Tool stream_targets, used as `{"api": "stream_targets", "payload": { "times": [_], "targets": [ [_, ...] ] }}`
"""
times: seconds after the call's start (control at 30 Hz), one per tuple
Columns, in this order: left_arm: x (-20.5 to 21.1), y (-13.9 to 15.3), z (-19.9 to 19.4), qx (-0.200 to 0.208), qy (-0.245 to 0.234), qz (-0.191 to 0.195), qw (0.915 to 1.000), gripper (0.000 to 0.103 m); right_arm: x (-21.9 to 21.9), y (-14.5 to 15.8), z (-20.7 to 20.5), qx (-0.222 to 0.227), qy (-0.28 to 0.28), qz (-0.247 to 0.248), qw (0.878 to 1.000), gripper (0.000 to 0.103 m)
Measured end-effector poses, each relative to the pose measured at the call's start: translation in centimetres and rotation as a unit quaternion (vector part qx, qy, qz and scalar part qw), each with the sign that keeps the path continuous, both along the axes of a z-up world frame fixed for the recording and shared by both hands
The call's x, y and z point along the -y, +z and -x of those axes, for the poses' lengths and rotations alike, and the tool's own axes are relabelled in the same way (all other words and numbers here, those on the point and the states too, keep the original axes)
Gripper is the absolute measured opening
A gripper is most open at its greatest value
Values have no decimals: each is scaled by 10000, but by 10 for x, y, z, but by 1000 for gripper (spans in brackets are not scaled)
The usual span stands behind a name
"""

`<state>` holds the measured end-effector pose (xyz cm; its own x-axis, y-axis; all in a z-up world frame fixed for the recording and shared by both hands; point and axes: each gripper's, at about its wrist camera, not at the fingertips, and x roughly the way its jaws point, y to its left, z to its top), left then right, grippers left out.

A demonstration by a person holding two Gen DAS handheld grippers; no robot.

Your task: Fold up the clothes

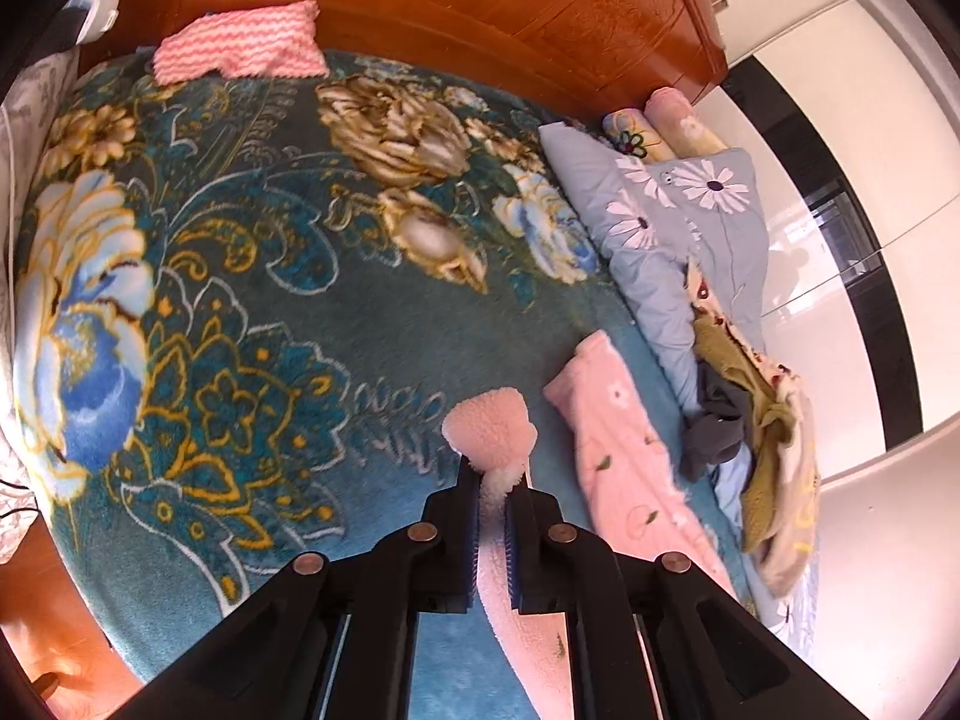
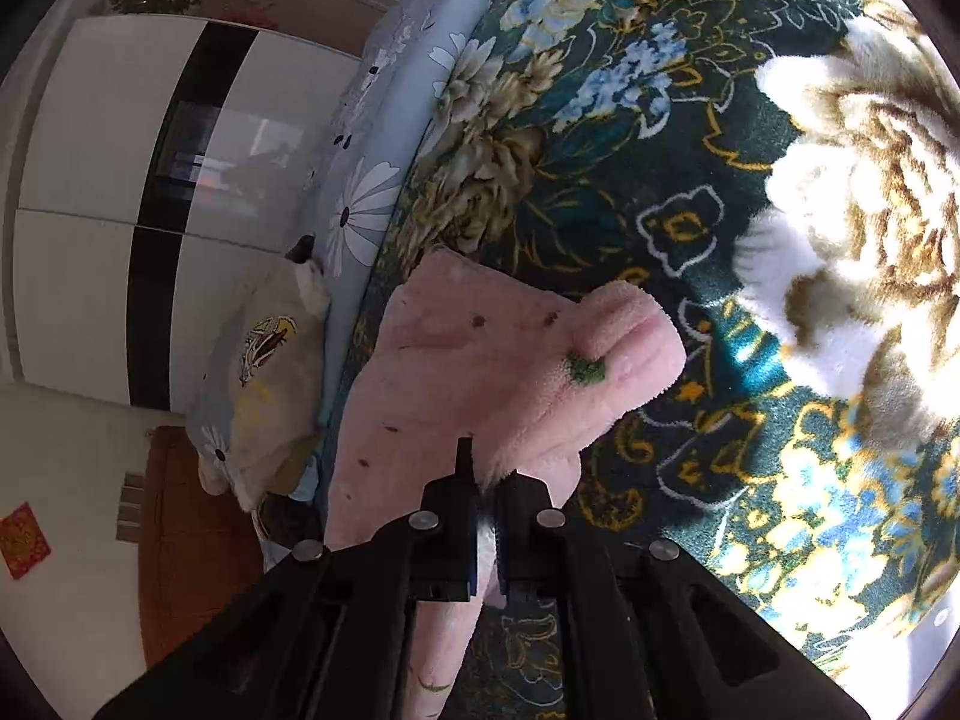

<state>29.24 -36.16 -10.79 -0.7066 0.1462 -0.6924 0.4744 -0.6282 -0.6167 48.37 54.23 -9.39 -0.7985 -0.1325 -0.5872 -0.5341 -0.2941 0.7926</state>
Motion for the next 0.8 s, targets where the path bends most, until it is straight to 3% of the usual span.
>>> {"api": "stream_targets", "payload": {
  "times": [0.1,0.27,0.4,0.57,0.8],
  "targets": [
    [-3,21,4,-116,11,26,9999,7,-4,30,16,-502,53,-116,9987,4],
    [-3,27,7,173,66,59,9998,7,-11,38,26,-712,3,-9,9975,4],
    [-12,36,34,418,-6,141,9990,7,-21,41,54,-722,88,20,9974,4],
    [-23,49,96,865,-10,253,9959,7,-31,57,120,-667,317,-100,9972,4],
    [-42,31,202,1506,-125,90,9885,7,-44,54,218,4,391,-330,9987,4]
  ]
}}
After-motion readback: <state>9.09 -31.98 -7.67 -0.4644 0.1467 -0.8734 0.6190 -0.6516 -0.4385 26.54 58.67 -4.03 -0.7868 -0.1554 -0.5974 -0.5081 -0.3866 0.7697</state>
